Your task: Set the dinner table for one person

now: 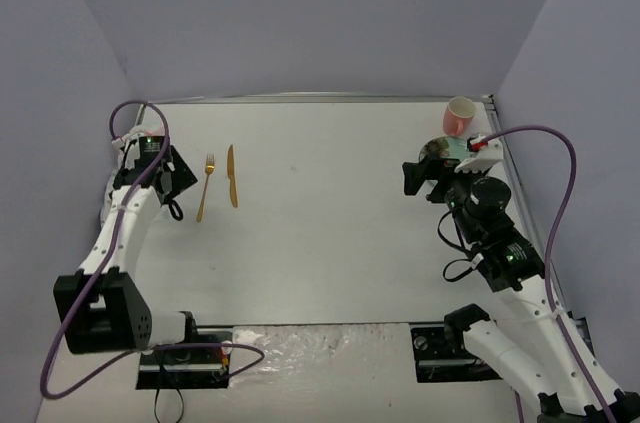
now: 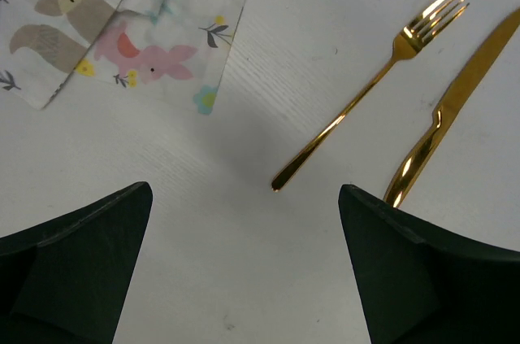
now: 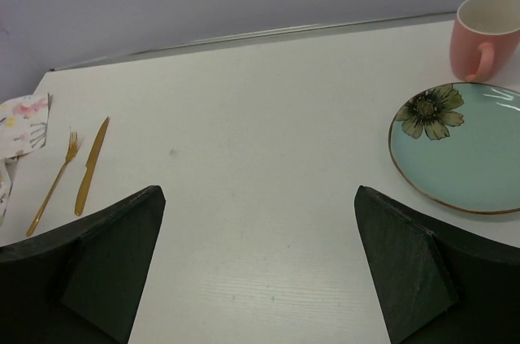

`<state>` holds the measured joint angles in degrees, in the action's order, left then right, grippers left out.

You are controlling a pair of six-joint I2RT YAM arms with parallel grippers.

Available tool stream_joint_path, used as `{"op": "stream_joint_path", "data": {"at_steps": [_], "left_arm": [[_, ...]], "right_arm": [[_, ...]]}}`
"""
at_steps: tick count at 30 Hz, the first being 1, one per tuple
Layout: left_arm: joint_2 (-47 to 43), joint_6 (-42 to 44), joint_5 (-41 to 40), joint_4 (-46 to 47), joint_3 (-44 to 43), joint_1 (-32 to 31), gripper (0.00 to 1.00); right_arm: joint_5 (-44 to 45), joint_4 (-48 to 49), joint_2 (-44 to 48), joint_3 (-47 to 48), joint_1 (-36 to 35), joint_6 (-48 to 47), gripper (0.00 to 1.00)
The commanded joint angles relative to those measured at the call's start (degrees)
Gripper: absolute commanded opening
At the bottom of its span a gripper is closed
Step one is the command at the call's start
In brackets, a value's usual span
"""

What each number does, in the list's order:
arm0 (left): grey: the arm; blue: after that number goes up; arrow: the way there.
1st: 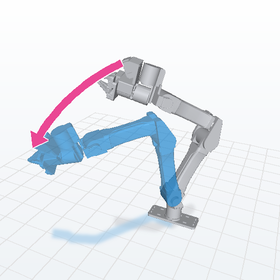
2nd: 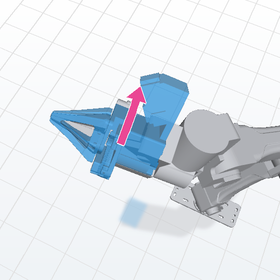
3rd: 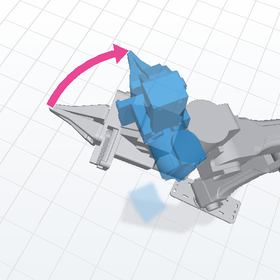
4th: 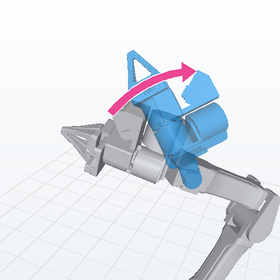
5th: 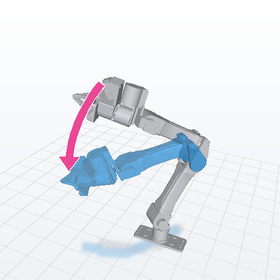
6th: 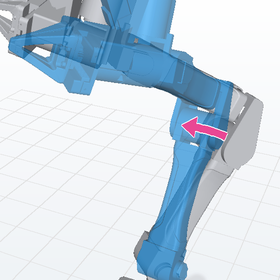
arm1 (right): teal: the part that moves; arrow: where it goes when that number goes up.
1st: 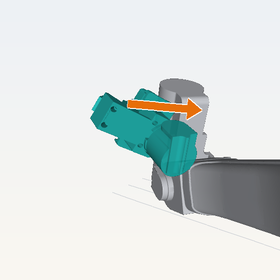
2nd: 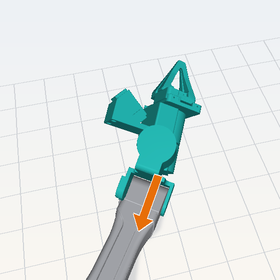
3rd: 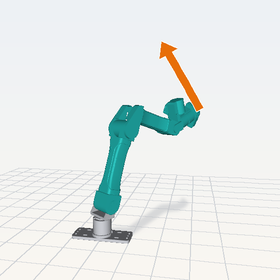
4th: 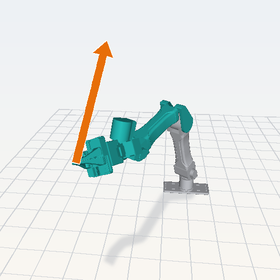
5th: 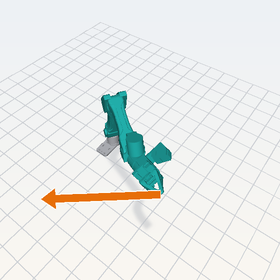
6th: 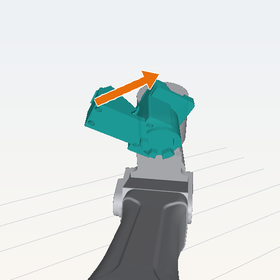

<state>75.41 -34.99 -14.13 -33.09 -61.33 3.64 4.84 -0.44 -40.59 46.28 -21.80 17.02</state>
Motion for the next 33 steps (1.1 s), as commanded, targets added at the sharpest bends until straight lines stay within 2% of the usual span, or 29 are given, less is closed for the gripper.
{"op": "stream_joint_path", "data": {"at_steps": [1, 6, 17, 22, 27, 33], "left_arm": [[10.24, -3.8, 3.42, 5.38, -10.64, 5.45, 0.97], [16.33, -5.18, 3.87, 7.93, -15.14, 8.82, 0.97], [30.67, 2.31, 10.43, 11.61, -27.4, 9.75, 0.97], [35.07, 5.99, 8.52, 11.5, -33.3, 8.96, 0.97], [40.94, 13.09, 2.34, 8.65, -40.15, 5.47, 0.97], [47.44, 13.55, -0.37, 5.14, -47.45, 4.18, 0.97]], "right_arm": [[-4.21, 4.22, -2.23, 0.3, -0.26, 1.0, 1.0], [-6.62, 4.48, -3.91, -0.16, -0.26, 0.63, 1.0], [-8.73, 5.3, -6.04, -1.28, -0.26, 0.07, 1.0], [-9.98, 5.82, -7.36, -1.54, -0.26, -0.31, 1.0], [-10.67, 5.98, -8.33, -1.73, -0.26, -0.09, 1.0], [-11.34, 5.98, -8.45, -1.89, -0.26, 0.47, 1.0]]}}
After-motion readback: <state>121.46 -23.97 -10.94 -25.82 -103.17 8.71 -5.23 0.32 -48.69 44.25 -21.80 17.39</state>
